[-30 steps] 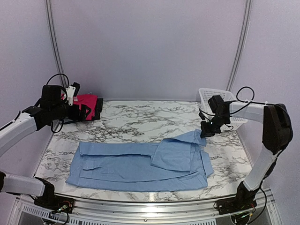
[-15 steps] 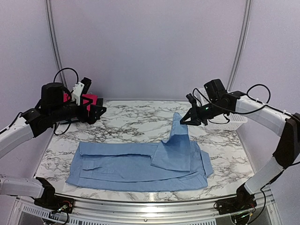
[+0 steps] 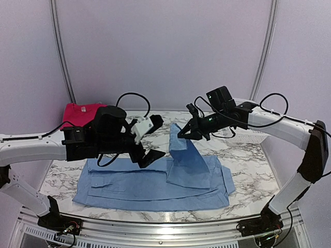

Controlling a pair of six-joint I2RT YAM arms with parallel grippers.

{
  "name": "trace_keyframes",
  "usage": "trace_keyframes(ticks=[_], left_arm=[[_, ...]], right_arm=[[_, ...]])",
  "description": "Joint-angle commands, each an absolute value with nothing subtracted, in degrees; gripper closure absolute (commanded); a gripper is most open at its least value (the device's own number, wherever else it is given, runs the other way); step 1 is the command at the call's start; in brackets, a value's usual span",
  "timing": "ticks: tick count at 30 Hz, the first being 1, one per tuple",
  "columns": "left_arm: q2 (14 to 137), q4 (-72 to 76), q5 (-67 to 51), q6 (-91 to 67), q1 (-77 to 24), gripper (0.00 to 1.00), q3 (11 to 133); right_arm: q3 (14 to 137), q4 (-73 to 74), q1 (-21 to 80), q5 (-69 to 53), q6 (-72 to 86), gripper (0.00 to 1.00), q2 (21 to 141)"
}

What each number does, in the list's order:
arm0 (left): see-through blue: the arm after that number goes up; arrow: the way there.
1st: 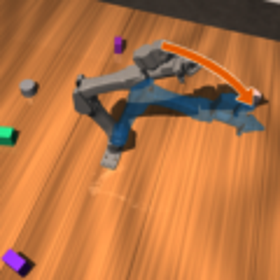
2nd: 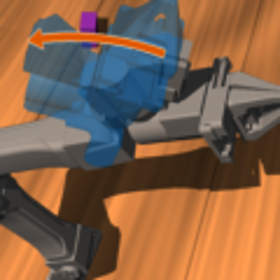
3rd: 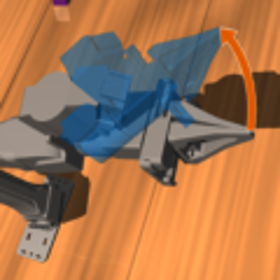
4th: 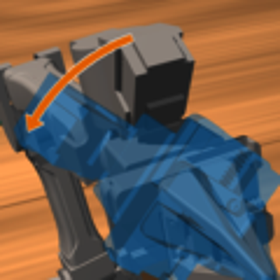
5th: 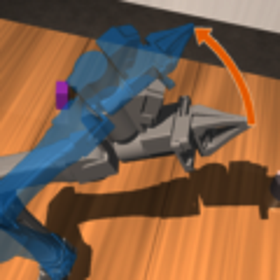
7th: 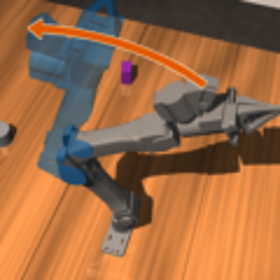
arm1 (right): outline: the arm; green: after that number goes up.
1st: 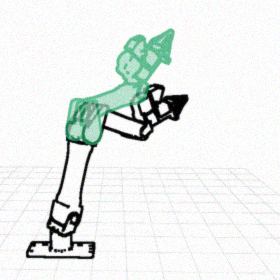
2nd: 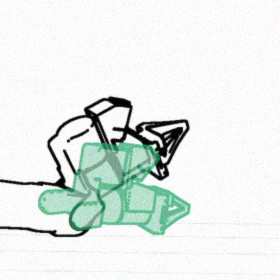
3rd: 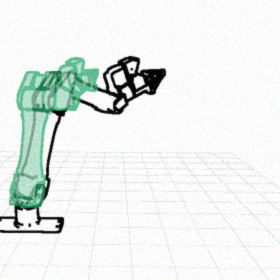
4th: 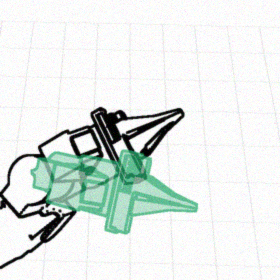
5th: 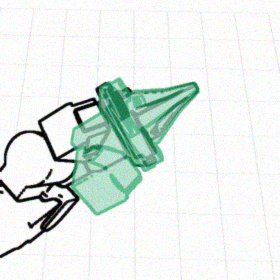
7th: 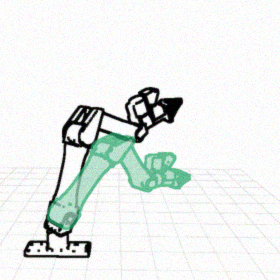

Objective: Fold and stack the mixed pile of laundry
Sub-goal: Adjust the rectangle-folded shirt at the center of the board.

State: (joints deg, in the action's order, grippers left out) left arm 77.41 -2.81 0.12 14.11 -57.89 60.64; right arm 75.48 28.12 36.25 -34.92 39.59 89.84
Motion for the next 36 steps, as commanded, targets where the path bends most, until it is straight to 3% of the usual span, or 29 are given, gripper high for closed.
trace_keyframes(ticks=[1,4,17,20,22,23,24,26,30,32,36], left_arm=[[82.4,2.3,9.8,20.7,-62.7,0.01,65.4],[87.3,1.5,14.6,25.4,-66.3,0.05,68.1],[97.6,3.7,33.1,35.9,-69.5,0.48,72.5],[97.1,5.5,33.3,36.3,-69.4,0.62,72.0],[96.4,5.9,31.8,35.4,-69.3,0.78,71.5],[95.9,5.5,30.3,34.5,-69.1,0.92,71.3],[95.2,5.6,29.0,33.5,-68.9,1.00,70.7],[93.3,5.3,24.4,30.5,-67.8,1.00,69.4],[87.3,6.3,12.9,22.7,-64.0,1.00,65.1],[83.8,9.5,5.8,20.2,-62.1,1.00,61.8],[78.6,10.9,-5.7,18.5,-58.9,1.00,58.0]], right_arm=[[78.6,24.2,38.2,-33.9,43.4,1.00,90.8],[78.4,23.0,38.6,-34.4,44.3,0.99,91.2],[75.8,21.3,38.6,-36.4,47.5,0.97,90.0],[75.5,21.7,38.7,-36.3,47.2,0.96,89.5],[75.5,22.3,38.5,-36.3,46.8,0.95,89.3],[75.5,22.5,38.4,-36.4,46.4,0.93,89.2],[75.6,22.6,38.2,-36.4,45.9,0.91,89.1],[75.5,21.9,37.3,-37.3,44.6,0.78,88.3],[77.0,20.9,33.8,-40.9,36.1,0.39,85.4],[77.1,21.6,32.1,-39.9,28.2,0.25,82.7],[74.0,21.8,30.9,-37.5,13.2,0.14,77.0]])
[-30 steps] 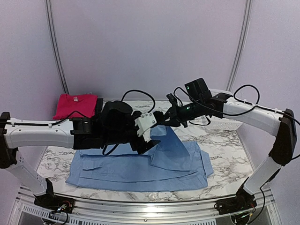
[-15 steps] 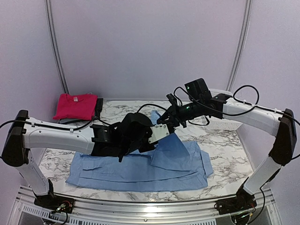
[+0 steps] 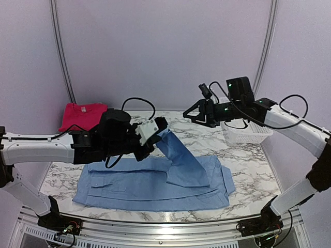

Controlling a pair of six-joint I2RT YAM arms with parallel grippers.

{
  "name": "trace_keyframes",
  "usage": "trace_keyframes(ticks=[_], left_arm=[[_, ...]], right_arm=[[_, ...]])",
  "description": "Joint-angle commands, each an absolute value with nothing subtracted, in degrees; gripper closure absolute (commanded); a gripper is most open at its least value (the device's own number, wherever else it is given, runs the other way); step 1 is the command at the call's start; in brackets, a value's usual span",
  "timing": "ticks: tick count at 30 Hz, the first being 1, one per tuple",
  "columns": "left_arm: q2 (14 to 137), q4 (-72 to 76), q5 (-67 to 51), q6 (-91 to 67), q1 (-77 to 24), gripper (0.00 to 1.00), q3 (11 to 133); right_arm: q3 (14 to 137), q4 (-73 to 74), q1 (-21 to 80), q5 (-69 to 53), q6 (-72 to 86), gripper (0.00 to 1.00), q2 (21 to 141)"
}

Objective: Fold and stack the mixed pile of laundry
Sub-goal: Adjust the rectangle-folded shirt at the center of the board.

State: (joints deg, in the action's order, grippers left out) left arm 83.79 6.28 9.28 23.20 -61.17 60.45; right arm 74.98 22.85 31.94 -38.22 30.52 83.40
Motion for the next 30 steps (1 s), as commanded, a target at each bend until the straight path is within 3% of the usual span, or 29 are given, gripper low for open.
trace_keyframes(ticks=[1,16,26,27,30], left_arm=[[77.7,11.0,-7.7,17.9,-58.0,1.00,57.2],[76.3,12.3,-38.3,16.2,-55.1,1.00,59.1],[80.4,6.5,-48.6,19.6,-54.7,1.00,63.4],[80.5,6.7,-48.5,19.7,-54.6,1.00,63.3],[79.6,7.7,-47.2,19.3,-52.3,1.00,61.8]], right_arm=[[73.2,21.9,30.9,-37.6,10.3,0.14,76.5],[61.7,16.1,37.1,-35.4,-15.5,0.20,70.2],[63.5,16.5,44.3,-31.5,-23.0,0.21,70.3],[63.8,16.9,45.3,-31.3,-23.6,0.23,70.4],[64.5,18.5,47.7,-31.9,-23.9,0.56,69.7]])
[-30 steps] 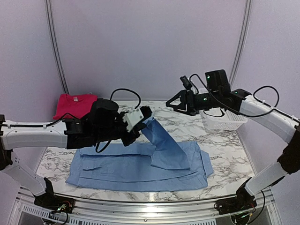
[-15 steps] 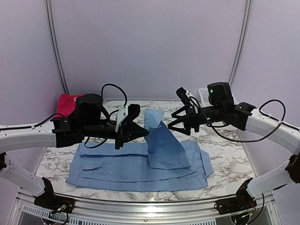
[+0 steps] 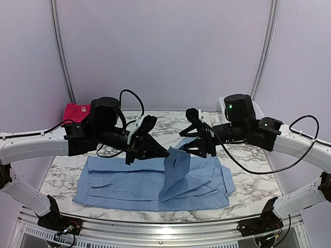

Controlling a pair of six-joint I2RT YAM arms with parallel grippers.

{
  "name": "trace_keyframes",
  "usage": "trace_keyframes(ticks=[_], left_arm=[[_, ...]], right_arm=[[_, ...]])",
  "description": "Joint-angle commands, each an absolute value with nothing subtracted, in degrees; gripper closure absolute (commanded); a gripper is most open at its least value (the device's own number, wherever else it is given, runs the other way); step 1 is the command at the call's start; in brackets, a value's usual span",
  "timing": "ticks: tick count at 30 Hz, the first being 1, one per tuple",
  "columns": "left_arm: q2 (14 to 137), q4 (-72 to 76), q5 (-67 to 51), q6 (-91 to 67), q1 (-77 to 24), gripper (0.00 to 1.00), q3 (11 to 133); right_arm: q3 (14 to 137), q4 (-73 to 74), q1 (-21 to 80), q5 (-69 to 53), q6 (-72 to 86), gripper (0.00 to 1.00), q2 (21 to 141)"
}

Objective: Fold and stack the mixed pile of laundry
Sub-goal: Adjust the rectangle-folded shirt at the center of the board.

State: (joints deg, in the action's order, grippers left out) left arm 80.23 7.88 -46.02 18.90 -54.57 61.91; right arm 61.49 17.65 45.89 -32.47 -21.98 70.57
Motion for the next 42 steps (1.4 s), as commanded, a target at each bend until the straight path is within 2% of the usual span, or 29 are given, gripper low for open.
trace_keyframes(ticks=[1,3,4,6,8,10,11,13,14,22,24,33,36,42], left_arm=[[79.0,8.3,-46.6,18.8,-51.5,1.00,61.1],[77.5,9.9,-44.5,17.8,-50.0,1.00,59.2],[76.6,10.4,-42.6,17.6,-49.5,1.00,58.5],[75.6,9.6,-38.3,17.5,-49.2,1.00,57.9],[75.0,8.2,-32.6,16.8,-49.2,0.92,58.1],[74.4,5.1,-28.2,15.7,-49.1,0.58,59.6],[73.9,3.6,-26.6,15.0,-49.1,0.44,60.3],[72.7,-0.7,-27.3,15.7,-49.1,0.05,62.1],[72.0,-3.6,-28.2,16.2,-49.1,0.02,63.0],[68.1,-17.5,-20.1,6.4,-49.3,0.01,69.1],[69.0,-20.8,-23.3,6.5,-49.4,0.01,70.9],[73.1,-21.7,-12.9,8.5,-56.1,0.01,73.7],[75.2,-21.7,-10.2,9.9,-57.2,0.09,74.9],[77.8,-21.9,-10.1,12.5,-57.3,0.35,76.9]], right_arm=[[64.5,18.6,47.9,-32.3,-23.4,0.67,69.5],[64.4,19.3,48.0,-32.7,-22.2,0.92,69.5],[64.4,19.5,48.0,-32.7,-21.6,1.00,69.5],[64.5,19.8,48.0,-32.6,-20.5,1.00,69.7],[65.1,19.9,48.1,-32.4,-19.3,1.00,70.4],[66.9,21.0,48.1,-32.1,-18.2,1.00,72.0],[68.0,21.7,48.1,-31.9,-17.6,1.00,73.0],[70.1,23.1,48.1,-31.4,-16.5,1.00,74.8],[70.8,23.8,48.3,-31.1,-16.2,1.00,75.7],[75.1,29.5,49.4,-26.9,-14.6,1.00,80.0],[76.3,30.6,49.5,-26.3,-14.3,1.00,81.3],[80.5,31.3,50.9,-27.5,-13.0,1.00,84.4],[81.5,31.6,52.2,-27.6,-13.3,1.00,85.1],[82.3,32.3,53.4,-27.7,-13.1,1.00,85.5]])
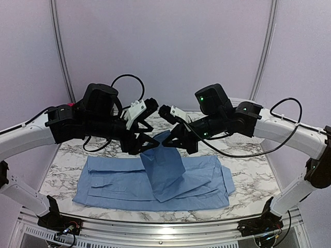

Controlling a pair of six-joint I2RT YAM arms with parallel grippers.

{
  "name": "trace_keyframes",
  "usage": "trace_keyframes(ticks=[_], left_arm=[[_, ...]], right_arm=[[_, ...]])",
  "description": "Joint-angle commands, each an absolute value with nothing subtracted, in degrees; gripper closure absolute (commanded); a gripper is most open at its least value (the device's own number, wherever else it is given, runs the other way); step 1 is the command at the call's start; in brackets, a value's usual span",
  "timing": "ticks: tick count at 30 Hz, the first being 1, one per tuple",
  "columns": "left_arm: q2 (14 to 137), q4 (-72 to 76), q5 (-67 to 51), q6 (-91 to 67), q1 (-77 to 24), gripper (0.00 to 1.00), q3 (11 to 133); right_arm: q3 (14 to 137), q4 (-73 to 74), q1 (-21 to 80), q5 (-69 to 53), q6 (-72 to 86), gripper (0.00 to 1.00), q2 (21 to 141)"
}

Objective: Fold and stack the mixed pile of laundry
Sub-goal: Adjust the rectangle-folded shirt at the center of the board.

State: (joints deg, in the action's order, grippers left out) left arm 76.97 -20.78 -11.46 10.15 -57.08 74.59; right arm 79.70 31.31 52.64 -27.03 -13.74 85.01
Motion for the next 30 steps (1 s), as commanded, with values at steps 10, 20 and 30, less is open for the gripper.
trace_keyframes(ticks=[10,20,30], left_arm=[[80.4,-23.9,-14.3,14.7,-57.5,0.94,78.3],[78.9,-25.7,-13.6,12.0,-59.2,1.00,81.8],[78.1,-26.9,-5.6,8.5,-59.9,1.00,82.7]], right_arm=[[82.7,32.1,53.4,-28.5,-12.2,1.00,85.2],[78.3,30.5,50.4,-33.6,-8.0,0.66,80.4],[75.2,28.9,39.7,-29.7,-1.7,0.02,67.9]])
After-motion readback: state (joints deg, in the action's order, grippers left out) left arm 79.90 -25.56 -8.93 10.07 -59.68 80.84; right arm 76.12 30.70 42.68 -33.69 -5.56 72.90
